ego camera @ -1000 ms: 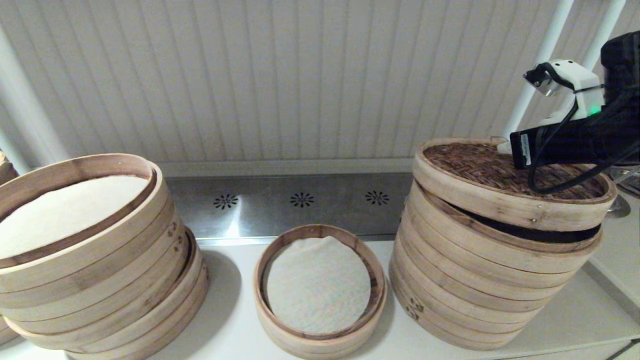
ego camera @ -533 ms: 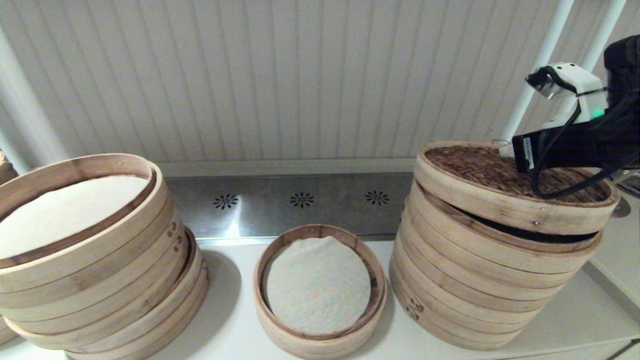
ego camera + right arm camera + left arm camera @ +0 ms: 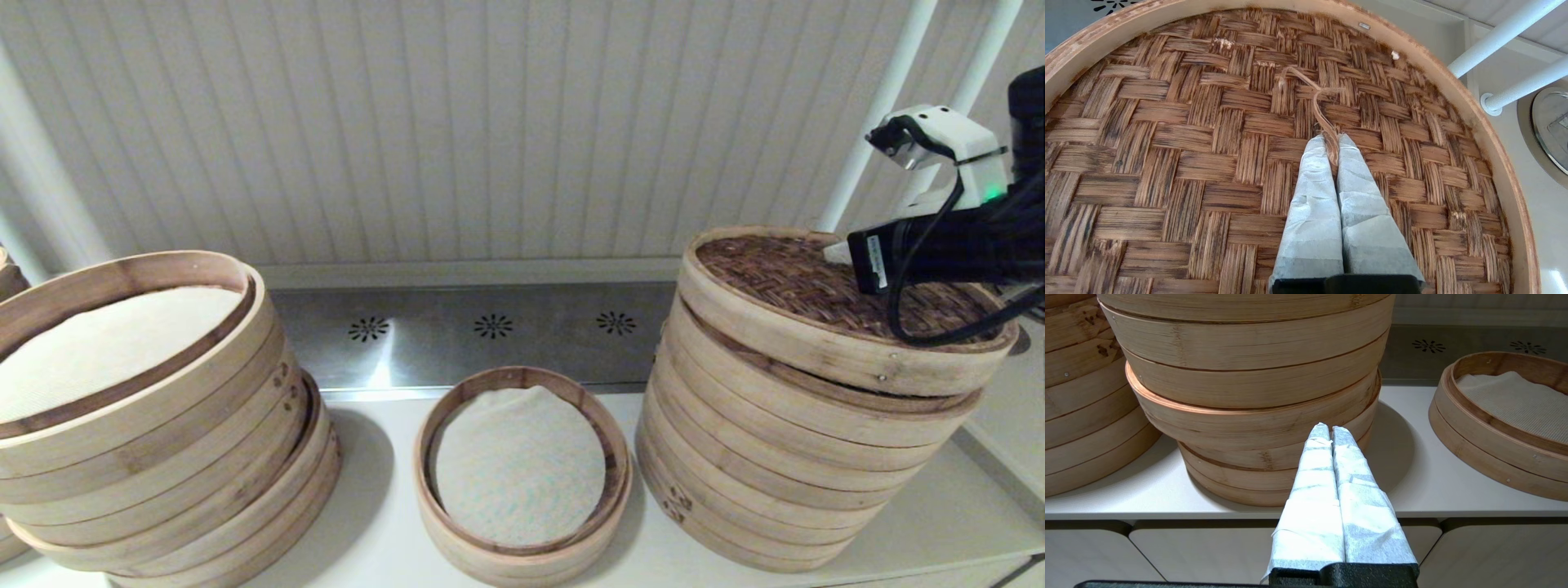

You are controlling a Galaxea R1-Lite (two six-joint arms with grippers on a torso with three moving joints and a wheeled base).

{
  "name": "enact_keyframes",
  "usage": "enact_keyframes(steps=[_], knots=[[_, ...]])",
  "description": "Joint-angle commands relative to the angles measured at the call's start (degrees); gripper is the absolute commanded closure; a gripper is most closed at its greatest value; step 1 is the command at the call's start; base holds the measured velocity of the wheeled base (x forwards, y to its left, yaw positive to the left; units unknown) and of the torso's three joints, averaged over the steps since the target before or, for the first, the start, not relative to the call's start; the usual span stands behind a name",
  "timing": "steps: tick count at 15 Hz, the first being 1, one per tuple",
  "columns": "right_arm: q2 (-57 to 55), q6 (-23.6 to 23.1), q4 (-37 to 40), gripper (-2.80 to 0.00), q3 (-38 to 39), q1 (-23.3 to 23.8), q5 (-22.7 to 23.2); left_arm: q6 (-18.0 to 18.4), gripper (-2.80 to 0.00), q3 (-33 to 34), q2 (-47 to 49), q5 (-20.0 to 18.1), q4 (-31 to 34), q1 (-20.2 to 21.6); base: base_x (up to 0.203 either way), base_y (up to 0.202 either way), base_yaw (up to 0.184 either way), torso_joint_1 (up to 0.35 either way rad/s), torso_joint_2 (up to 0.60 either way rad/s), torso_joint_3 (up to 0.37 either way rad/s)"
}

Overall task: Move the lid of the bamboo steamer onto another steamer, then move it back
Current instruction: Put the steamer

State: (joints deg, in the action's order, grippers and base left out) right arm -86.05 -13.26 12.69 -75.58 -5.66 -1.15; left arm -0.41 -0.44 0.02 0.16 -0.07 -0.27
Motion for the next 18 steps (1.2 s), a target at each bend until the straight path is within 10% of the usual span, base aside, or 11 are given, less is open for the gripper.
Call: enact_keyframes(steps=[1, 18], knots=[[0.4, -0.1, 0.1, 0.00, 0.1, -0.1, 0.0, 0.0, 0.00, 0.0, 0.0, 0.0, 0.0, 0.0, 0.000, 0.000, 0.000, 0.000, 0.00, 0.000], [-1.3, -1.4, 0.2, 0.00, 1.1, -0.1, 2.6, 0.0, 0.00, 0.0, 0.0, 0.0, 0.0, 0.0, 0.000, 0.000, 0.000, 0.000, 0.00, 0.000]])
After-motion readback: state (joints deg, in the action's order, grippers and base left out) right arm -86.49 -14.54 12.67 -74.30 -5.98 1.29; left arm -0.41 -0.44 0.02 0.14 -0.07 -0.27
